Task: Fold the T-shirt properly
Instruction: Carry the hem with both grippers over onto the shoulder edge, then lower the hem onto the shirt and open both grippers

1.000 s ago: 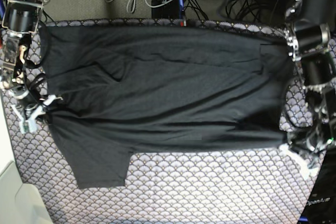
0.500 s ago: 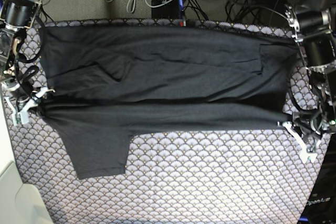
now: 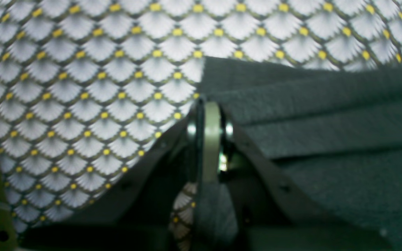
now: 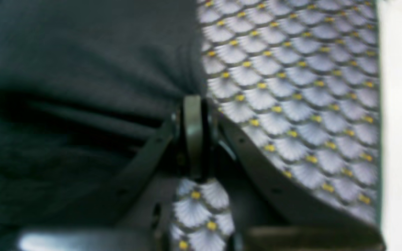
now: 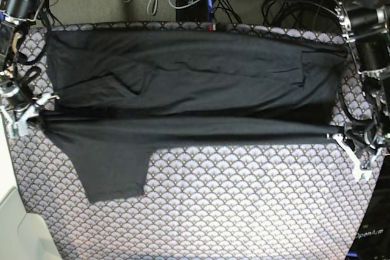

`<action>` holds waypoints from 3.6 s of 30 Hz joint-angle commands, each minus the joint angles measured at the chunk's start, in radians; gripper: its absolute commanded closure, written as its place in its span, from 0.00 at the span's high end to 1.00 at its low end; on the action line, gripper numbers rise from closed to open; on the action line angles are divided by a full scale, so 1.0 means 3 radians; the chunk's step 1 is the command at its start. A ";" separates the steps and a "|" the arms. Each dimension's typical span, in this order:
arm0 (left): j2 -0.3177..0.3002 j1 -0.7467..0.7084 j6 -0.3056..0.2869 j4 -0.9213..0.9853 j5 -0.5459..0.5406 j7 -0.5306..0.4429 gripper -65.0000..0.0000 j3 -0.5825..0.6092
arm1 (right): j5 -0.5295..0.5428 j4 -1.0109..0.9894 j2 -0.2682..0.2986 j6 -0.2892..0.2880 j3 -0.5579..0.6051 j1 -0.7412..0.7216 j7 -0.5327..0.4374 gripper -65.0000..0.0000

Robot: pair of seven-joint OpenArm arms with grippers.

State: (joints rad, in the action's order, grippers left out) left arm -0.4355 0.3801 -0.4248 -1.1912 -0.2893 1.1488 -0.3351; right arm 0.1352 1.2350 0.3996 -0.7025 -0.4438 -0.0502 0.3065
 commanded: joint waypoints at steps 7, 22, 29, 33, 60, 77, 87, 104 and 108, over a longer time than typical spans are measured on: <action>-0.0111 0.0091 -0.0239 -0.0047 -0.0010 -0.0022 0.01 -0.0021 | 0.0038 0.0054 0.0092 0.0015 -0.0042 -0.0045 -0.0073 0.00; -0.0198 -0.0017 -0.0382 -0.0047 -0.0010 -0.0022 0.01 -0.0205 | 0.0038 0.0080 0.0164 0.0015 -0.0047 0.0098 -0.0068 0.00; -0.0188 -0.0160 -0.0387 -0.0052 -0.0015 -0.0017 0.01 -0.0282 | 0.0038 0.0080 0.0159 0.0015 -0.0129 0.0262 -0.0068 0.00; -0.0183 -0.0329 -0.0387 -0.0052 -0.0015 -0.0017 0.01 -0.0297 | 0.0038 0.0080 0.0159 0.0015 -0.0129 0.0333 -0.0073 0.00; -0.0290 -0.0277 -0.0760 -0.0047 -0.0010 0.0091 0.01 -0.0297 | 0.0038 0.0617 0.0190 0.0015 -0.0155 0.0963 -0.0099 0.00; -0.0259 -0.0385 -0.0765 -0.0047 -0.0010 0.0260 0.01 -0.0195 | 0.0027 0.0596 0.0133 0.0015 -0.0180 0.1203 -0.0073 0.00; -0.0275 -0.0421 -0.0873 -0.0047 -0.0010 0.0270 0.02 0.0179 | 0.0022 0.0596 0.0128 0.0015 -0.0180 0.1193 0.0065 0.00; -0.0280 -0.0446 -0.0911 -0.0067 -0.0005 0.0255 0.84 0.0168 | 0.0022 0.0622 0.0133 0.0015 -0.0211 0.1060 0.0357 0.33; -0.0275 -0.0446 -0.0911 -0.0073 -0.0005 0.0255 0.84 0.0168 | 0.0022 0.0617 0.0128 0.0015 -0.0313 0.1065 0.0377 0.33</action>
State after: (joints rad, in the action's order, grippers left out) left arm -0.4980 0.2249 -0.6998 -1.1931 -0.2878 1.2304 -0.2779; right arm 0.1341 1.4063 0.4133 -0.7063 -0.5262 0.2756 0.4442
